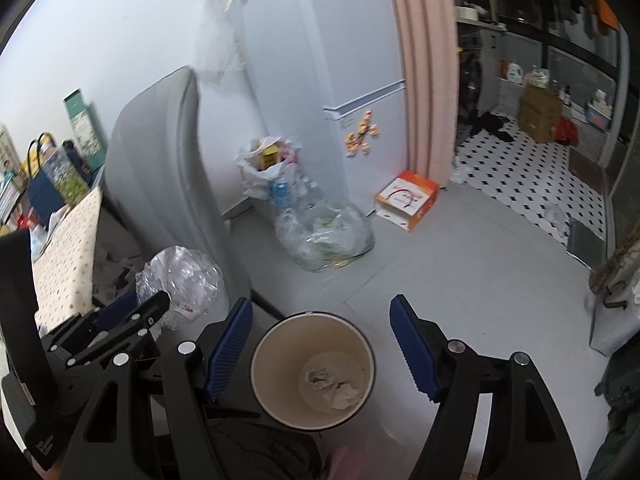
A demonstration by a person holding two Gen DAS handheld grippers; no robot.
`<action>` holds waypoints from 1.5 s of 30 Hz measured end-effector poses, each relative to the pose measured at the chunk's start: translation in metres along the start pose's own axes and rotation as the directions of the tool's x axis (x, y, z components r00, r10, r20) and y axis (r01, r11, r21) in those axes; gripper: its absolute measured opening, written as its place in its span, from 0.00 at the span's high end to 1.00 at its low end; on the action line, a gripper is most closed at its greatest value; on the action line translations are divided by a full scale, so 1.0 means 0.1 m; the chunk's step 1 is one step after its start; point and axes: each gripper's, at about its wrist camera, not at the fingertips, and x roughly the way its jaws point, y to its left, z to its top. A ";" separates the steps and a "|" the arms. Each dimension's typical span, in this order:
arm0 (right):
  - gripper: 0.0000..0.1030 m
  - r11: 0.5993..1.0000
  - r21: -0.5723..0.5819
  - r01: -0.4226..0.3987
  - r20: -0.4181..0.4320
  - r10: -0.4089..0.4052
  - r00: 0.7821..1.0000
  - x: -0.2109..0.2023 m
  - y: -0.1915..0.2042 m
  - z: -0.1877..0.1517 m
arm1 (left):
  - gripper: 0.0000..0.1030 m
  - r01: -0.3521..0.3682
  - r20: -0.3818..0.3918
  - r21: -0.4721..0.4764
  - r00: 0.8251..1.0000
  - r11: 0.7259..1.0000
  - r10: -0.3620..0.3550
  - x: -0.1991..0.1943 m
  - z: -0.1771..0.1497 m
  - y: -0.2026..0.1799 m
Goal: Collect trash
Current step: 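Open the left tool to drop the crushed plastic bottle into the bin, then move both open tools back over the table toward the remaining trash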
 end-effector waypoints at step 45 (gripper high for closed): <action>0.08 0.935 -0.297 -0.193 0.094 0.230 0.969 -1.09 1.97 -0.32 | 0.06 -0.222 0.228 -0.365 0.920 0.904 0.318 -1.98 -0.63 2.02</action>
